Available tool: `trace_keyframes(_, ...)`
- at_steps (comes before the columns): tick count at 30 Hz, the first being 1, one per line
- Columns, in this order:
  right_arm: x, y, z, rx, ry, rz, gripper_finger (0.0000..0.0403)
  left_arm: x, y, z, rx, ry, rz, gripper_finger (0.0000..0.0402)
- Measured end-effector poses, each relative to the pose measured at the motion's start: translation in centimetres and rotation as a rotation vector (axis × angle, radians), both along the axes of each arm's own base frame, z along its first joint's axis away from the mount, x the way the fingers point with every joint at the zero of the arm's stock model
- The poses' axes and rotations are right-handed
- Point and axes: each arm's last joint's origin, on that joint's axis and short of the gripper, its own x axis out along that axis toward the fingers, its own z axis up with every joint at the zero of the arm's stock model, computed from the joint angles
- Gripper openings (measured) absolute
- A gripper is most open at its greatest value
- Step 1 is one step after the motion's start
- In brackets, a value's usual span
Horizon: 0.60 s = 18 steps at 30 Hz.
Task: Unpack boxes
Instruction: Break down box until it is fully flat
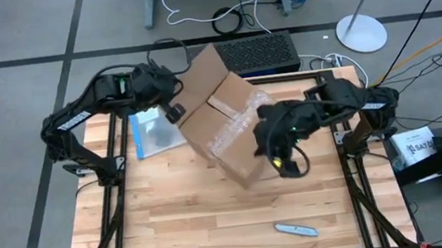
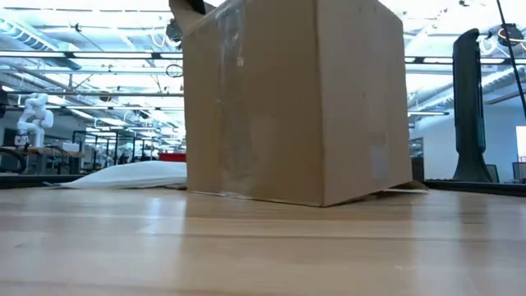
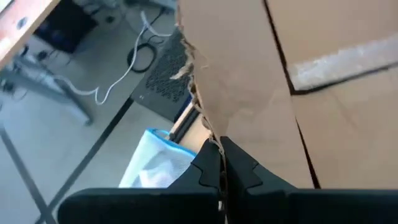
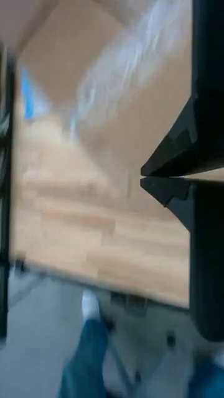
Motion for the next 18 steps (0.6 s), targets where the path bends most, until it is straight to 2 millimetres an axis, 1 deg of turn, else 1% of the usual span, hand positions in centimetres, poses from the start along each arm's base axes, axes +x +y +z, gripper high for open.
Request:
trace_keyframes(4, -0.3, -1.6, -0.4, -0.023, 0.071, -0.117, 0.0039, 0.0, -0.7, 0.4, -0.011, -0.018, -0.039, 0.0)
trace_keyframes(8, -0.7, -2.4, -0.5, -0.008, 0.101, -0.189, 0.0091, -0.5, -1.4, 2.0, -0.018, -0.098, -0.044, 0.0013)
trace_keyframes(11, -1.5, -2.6, -0.1, -0.03, 0.091, -0.261, 0.013, -1.2, -1.7, 3.5, -0.013, -0.174, -0.041, 0.0042)
trace_keyframes(14, -2.4, -2.9, 0.5, -0.021, 0.057, -0.355, 0.0161, -2.0, -2.0, 5.0, -0.004, -0.24, -0.052, 0.008)
trace_keyframes(18, -3.9, -3.5, 1.5, 0.026, -0.016, -0.553, 0.0176, -3.2, -2.2, 6.6, 0.005, -0.312, -0.054, 0.0135)
